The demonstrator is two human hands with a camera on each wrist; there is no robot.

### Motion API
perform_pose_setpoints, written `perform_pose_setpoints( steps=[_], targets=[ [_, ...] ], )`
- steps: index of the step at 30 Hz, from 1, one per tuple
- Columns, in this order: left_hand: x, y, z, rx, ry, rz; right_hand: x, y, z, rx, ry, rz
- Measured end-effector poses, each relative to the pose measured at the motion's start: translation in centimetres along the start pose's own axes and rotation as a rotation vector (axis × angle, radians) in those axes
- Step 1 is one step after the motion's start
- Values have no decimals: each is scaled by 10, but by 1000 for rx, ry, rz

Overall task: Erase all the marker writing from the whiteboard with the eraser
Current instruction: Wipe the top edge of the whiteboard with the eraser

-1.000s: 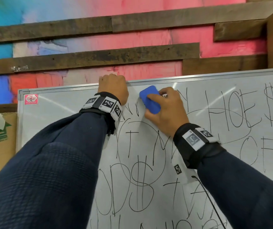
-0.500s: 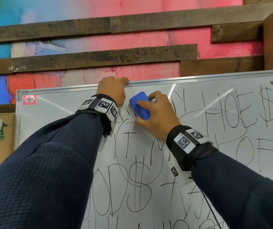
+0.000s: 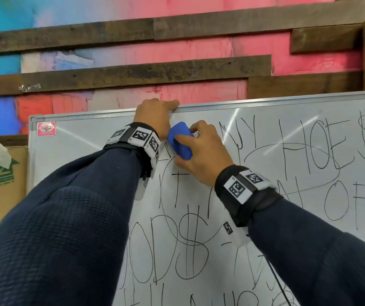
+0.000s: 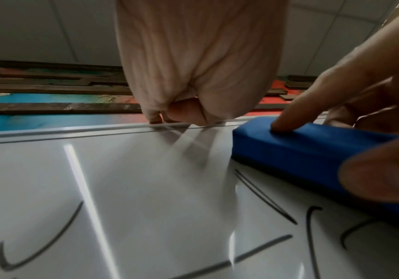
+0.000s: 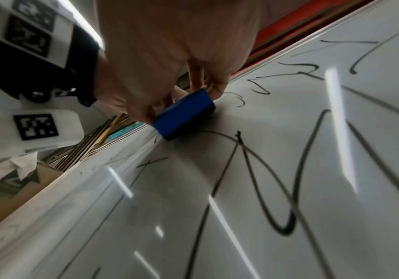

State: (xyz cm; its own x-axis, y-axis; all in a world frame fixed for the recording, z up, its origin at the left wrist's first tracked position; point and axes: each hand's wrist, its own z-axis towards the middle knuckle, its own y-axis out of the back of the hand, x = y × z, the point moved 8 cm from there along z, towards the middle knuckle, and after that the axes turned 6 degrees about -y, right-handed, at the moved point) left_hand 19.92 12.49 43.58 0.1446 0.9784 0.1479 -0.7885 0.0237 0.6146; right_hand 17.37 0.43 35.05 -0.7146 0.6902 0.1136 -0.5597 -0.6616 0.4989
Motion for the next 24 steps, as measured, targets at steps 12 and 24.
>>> perform_pose_setpoints(
  steps=[12,24],
  targets=[
    [0,-8,0,-44,46,0,-47,31,-20,-169,-186,81],
    [-1,-11,3,-17,69,51,-56,44,-16,-237,-254,66]
  ],
)
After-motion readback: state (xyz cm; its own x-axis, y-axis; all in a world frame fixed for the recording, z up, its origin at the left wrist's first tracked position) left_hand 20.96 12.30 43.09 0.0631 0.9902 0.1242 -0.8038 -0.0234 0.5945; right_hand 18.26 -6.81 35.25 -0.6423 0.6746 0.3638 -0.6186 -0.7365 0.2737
